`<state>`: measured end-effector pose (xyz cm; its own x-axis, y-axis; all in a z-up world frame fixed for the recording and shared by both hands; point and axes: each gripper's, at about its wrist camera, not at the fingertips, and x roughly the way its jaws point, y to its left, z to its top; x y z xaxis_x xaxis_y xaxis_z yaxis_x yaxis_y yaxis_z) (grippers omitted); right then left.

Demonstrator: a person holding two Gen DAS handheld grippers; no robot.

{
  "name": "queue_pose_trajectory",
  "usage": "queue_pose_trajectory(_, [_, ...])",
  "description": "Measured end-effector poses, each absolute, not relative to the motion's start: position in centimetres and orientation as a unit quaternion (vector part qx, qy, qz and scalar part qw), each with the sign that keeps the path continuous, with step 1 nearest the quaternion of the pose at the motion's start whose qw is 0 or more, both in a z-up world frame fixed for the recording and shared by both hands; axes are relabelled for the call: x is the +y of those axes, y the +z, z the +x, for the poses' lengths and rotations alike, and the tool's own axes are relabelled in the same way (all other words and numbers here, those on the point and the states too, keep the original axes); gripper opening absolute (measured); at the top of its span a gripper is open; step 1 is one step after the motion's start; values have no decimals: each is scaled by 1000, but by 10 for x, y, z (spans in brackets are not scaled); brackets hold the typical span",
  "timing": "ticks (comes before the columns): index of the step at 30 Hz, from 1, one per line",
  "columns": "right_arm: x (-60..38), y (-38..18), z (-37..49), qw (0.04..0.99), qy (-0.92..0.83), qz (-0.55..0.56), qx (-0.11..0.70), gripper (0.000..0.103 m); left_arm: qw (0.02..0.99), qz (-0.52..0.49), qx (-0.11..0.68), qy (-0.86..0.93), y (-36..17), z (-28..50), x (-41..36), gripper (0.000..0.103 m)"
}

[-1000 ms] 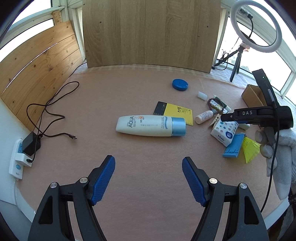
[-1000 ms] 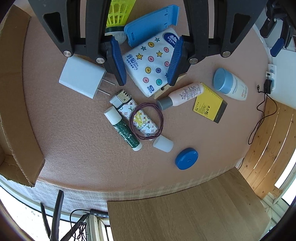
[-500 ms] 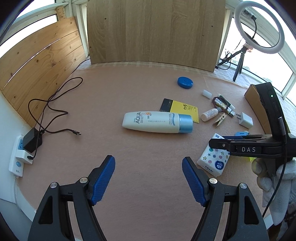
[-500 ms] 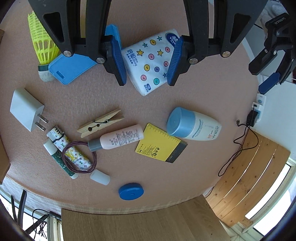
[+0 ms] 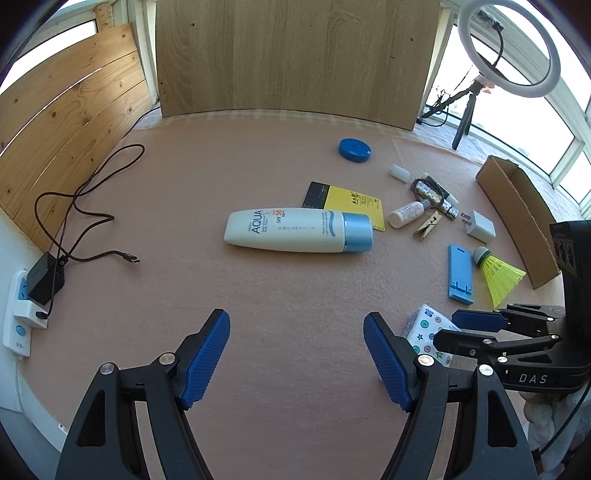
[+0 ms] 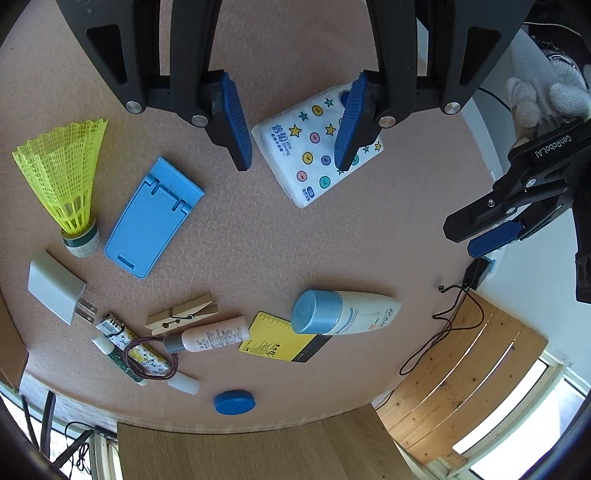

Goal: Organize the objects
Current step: 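Grasp the star-print tissue pack with the right tool and lift it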

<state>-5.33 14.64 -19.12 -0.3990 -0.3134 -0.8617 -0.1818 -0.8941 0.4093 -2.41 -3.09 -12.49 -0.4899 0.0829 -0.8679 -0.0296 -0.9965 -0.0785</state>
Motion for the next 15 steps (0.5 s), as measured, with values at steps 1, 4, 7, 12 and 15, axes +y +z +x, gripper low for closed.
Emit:
queue_pose_trajectory(1, [152, -190, -46, 30, -805, 543, -238, 45, 41, -507, -25, 861, -127, -25, -26, 78])
queue_pose_trajectory(4, [171, -185, -23, 7, -803, 524, -284, 46, 71, -517, -21, 853, -135, -27, -11, 78])
queue_pose_trajectory(7, [183, -181, -10, -11, -796, 514, -320, 47, 106, -531, -19, 841, -142, -28, 4, 78])
queue_pose_trajectory(12, [184, -177, -4, -40, -793, 504, -340, 47, 157, -540, 6, 827, -151, -26, 29, 78])
queue_pose_trajectory(15, [182, -180, -4, -46, -784, 506, -356, 47, 185, -545, 18, 818, -155, -25, 38, 78])
